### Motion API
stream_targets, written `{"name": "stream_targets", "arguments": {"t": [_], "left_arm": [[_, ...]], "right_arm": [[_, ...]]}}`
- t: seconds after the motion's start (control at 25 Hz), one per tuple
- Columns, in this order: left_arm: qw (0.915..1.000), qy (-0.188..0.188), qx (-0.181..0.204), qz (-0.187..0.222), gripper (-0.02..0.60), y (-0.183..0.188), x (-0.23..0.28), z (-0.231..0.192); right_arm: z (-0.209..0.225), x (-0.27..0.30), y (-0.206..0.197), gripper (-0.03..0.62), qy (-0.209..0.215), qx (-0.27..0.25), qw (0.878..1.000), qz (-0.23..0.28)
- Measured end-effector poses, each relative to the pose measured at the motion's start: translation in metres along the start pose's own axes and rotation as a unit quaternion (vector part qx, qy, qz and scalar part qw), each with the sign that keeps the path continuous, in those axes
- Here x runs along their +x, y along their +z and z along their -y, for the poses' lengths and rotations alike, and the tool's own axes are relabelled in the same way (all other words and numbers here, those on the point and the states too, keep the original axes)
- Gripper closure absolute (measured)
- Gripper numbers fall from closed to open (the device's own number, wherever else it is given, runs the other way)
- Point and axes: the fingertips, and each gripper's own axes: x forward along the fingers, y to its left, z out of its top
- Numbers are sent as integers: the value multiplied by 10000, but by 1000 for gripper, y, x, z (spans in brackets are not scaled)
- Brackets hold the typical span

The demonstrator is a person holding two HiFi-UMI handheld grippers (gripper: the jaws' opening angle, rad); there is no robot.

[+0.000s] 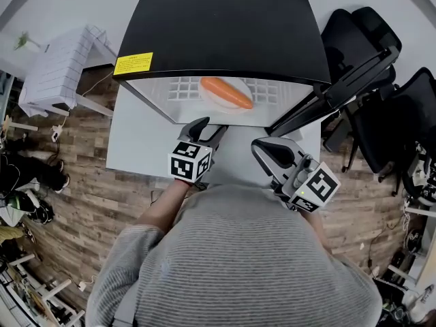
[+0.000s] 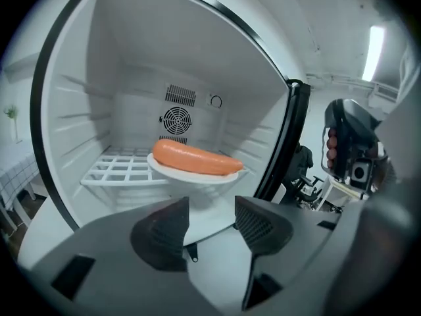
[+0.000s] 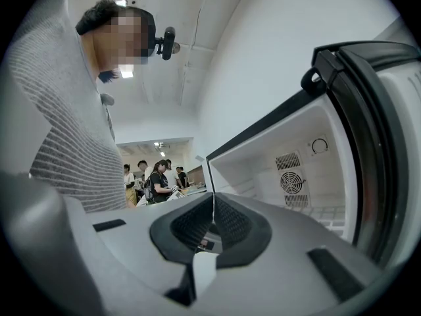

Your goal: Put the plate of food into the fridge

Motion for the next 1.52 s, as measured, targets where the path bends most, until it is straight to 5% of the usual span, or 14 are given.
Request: {"name": "stream_targets", "arguments": {"t": [0.12,0.24,0.28,0.44,0.56,0.68,1.08,1.16,1.4,1.52], "left_arm": [[10000,-35,14,-36,378,-1,1,4],[9999,15,109,4,505,3,-2,5],[9997,41,221,2,571,4,-3,6],[9934,218,1123,-40,571,12,-6,11],[9728,608,2235,-86,571,19,-8,13],[9336,926,3455,-187,571,25,-5,17],[8479,1066,5175,-433,571,24,13,35],[8388,1078,5315,-470,571,22,15,36],[8363,1099,5357,-407,569,24,17,41],[8307,1152,5430,-424,397,24,19,41]], "right_arm": [[0,-2,0,580,5,5,10000,6],[2,-5,0,580,0,12,10000,16],[2,-5,0,580,-1,13,10000,20],[2,-7,1,580,-9,18,10000,54],[1,-9,2,580,-13,25,10000,75],[1,-12,2,580,-31,26,10000,90],[2,-25,2,580,-162,60,9997,184],[3,-28,2,580,-214,66,9995,203],[5,-34,3,580,-294,84,9992,251],[5,-35,4,580,-299,85,9992,268]]}}
